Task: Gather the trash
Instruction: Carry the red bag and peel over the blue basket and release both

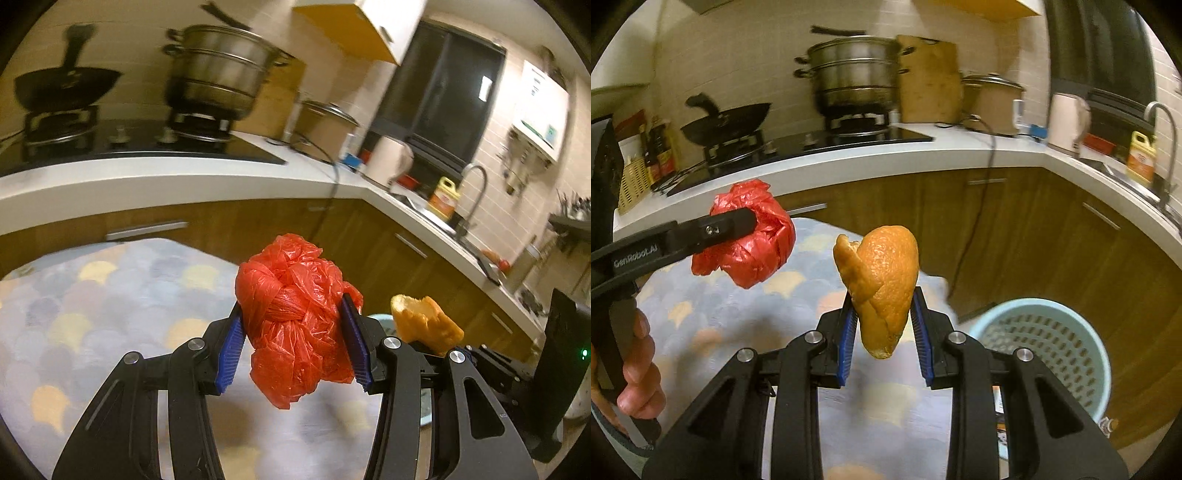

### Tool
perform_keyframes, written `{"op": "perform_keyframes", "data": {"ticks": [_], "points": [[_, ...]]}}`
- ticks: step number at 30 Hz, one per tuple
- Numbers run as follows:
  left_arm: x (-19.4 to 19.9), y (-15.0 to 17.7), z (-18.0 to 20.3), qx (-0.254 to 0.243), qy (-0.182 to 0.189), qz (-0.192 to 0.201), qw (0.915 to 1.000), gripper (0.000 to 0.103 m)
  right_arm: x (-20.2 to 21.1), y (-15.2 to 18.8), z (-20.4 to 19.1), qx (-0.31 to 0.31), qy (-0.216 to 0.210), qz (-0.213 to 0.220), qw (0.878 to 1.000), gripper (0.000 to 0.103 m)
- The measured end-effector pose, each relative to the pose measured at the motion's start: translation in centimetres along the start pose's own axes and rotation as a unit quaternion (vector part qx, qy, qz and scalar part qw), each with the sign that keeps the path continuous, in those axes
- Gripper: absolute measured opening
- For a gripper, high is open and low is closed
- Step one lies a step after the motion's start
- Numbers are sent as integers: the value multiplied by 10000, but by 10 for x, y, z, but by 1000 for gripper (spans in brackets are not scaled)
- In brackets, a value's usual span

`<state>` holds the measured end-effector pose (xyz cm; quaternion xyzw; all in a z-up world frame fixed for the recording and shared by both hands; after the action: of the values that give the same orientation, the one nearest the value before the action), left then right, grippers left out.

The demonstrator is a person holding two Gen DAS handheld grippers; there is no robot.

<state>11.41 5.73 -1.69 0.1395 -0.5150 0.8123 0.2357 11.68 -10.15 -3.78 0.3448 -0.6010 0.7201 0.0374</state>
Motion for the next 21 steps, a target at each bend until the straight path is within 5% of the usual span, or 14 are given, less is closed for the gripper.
{"op": "perform_keyframes", "data": {"ticks": [11, 15, 21], "points": [[-59, 33, 73, -492, 334, -654, 9961, 47, 1, 45, 95, -903, 514, -463, 9935, 26], [-89, 50, 93, -591, 377, -976, 9928, 47, -7, 80, 149, -1577, 575, -803, 9825, 26], [-130, 71, 113, -608, 448, -1401, 9873, 48, -15, 99, 174, -1781, 621, -1096, 9759, 29]]}}
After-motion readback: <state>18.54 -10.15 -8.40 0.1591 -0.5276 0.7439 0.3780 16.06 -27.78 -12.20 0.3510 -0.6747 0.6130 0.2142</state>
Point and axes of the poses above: each gripper's, at about its wrist camera, not at the fingertips, and x roughly against the way its jaws point, z to its right, y to its underside, the point moved 3 cm from there along -x, roughly the way its jaws point, and after that the axes turned 6 degrees about x, right-handed, at the moved point
